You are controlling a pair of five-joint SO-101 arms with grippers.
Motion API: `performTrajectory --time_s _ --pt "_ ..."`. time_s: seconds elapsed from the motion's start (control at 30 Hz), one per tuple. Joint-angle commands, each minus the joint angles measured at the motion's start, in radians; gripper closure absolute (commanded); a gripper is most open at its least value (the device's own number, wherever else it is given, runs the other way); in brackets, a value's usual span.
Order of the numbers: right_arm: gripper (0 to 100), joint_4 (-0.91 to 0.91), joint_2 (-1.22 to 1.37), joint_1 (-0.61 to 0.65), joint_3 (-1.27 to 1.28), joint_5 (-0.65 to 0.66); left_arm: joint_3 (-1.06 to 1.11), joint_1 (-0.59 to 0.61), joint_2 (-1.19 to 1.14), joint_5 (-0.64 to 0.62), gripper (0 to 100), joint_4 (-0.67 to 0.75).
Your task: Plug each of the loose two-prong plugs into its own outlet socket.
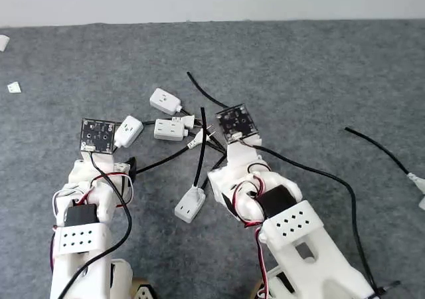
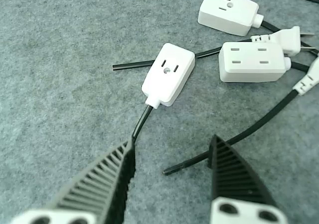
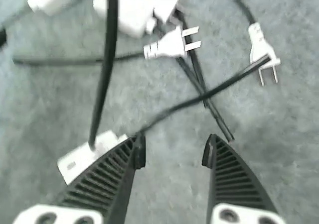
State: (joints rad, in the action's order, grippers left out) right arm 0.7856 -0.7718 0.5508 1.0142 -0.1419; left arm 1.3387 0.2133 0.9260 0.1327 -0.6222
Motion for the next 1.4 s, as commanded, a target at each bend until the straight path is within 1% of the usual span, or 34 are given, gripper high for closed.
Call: performTrajectory --time_s 0.0,0.3,0.53,0.67,0.83,1.13,1.3,1.37 --pt "79.8 -0.070 -0.013 -0.016 -0.002 -0.054 -0.004 0.005 0.023 0.011 77 0.011" --pt "79.9 -0.186 0.191 -0.015 0.005 -0.064 -0.004 0.002 0.023 0.011 77 0.011" --pt "80.0 -0.193 0.216 -0.036 0.002 -0.063 0.004 -0.002 0.023 0.011 77 0.012" --pt "80.0 -0.248 0.220 -0.074 -0.002 -0.063 0.004 -0.002 0.023 0.011 77 0.012" --pt "80.0 -0.302 0.220 -0.091 -0.003 -0.063 0.004 -0.002 0.023 0.011 77 0.012" --pt "80.0 -0.294 0.222 -0.134 -0.029 -0.063 0.004 -0.002 0.023 0.011 77 0.012" --pt "80.0 -0.197 0.289 -0.134 -0.130 -0.064 0.004 -0.002 0.023 0.011 77 0.012" --pt "80.0 -0.188 0.332 -0.136 -0.166 -0.064 0.004 -0.002 0.023 0.011 77 0.012"
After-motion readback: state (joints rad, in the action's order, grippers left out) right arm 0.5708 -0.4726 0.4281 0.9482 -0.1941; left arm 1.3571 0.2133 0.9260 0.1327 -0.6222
